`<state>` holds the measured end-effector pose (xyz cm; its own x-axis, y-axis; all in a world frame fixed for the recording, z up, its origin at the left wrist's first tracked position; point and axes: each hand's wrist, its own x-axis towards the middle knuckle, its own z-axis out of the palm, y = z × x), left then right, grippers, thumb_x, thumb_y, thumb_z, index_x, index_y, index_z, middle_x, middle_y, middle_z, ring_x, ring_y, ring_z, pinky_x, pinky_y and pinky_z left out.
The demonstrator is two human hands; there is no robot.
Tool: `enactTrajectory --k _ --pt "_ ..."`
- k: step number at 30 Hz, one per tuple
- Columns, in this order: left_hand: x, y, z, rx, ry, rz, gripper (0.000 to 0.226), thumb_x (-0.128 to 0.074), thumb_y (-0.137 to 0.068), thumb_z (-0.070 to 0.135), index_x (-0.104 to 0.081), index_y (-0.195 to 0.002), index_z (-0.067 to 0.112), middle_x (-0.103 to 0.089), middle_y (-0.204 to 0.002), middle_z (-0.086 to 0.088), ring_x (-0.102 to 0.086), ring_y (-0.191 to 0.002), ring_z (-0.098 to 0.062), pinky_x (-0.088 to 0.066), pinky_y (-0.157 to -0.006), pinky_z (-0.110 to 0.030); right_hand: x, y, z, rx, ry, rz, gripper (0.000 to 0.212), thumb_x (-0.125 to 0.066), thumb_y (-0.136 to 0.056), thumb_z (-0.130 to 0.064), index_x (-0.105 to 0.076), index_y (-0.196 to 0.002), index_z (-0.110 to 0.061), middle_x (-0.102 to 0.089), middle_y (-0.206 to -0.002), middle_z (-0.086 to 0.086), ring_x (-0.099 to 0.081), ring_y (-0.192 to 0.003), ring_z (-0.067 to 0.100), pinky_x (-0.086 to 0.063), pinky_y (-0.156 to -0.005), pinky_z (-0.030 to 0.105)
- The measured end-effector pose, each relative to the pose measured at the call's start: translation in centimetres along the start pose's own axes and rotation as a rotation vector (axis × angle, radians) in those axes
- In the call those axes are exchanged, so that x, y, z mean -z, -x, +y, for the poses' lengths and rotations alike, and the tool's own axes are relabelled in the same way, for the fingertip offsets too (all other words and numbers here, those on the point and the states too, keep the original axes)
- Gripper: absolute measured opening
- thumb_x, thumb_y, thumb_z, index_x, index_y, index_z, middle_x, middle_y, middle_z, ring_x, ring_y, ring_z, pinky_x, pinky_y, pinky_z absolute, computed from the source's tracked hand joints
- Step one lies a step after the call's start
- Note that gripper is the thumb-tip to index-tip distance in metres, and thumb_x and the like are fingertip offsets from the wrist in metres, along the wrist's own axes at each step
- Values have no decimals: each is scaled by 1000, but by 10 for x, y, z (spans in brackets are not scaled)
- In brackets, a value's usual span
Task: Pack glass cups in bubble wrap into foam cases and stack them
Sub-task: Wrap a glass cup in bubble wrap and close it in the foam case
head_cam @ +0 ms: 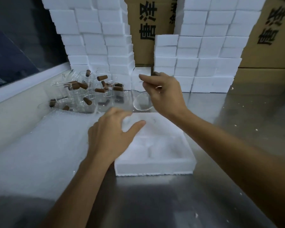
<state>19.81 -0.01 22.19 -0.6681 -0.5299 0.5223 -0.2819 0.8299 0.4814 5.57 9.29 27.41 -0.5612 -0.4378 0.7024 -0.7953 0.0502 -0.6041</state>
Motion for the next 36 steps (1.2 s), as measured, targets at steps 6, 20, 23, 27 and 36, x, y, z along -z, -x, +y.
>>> enactTrajectory --k 6,20,23,27,36 --pt "5 14 23 -337 99 44 86 -66 -72 68 -39 -145 34 -56 -133 7 -50 -84 4 -45 -90 -37 56 70 -17 -300 -409 45 16 -69 -92 -17 -73 -105 -26 -73 -78 -1 -68 -74 9 -58 -70 24" --pt "11 38 54 -162 717 28 67 -85 -71 30 -51 -128 30 -62 -124 15 -61 -109 -15 -59 -84 -37 73 111 -3 298 303 -100 72 -72 -89 -25 -34 -150 -17 -57 -115 6 -51 -103 21 -45 -92 40" --pt "13 38 60 -127 813 -28 54 -79 -72 32 -56 -121 31 -68 -116 8 -63 -105 -26 -60 -82 -47 69 113 -4 301 295 -54 70 -74 -87 -35 -43 -145 -15 -57 -117 8 -53 -104 24 -48 -89 43" --pt "16 37 56 -112 673 -56 41 -68 -77 49 -56 -115 42 -69 -110 19 -65 -103 -14 -56 -80 -28 67 113 -7 290 237 -14 65 -74 -87 -32 -48 -141 -7 -50 -136 11 -56 -115 26 -51 -90 47" --pt "43 14 -2 258 -367 242 25 -65 -92 26 -70 -109 8 -71 -105 -18 -63 -94 -42 -48 -82 -49 74 110 -1 254 280 58 62 -76 -85 -20 -51 -139 -5 -53 -135 13 -50 -122 28 -48 -95 48"
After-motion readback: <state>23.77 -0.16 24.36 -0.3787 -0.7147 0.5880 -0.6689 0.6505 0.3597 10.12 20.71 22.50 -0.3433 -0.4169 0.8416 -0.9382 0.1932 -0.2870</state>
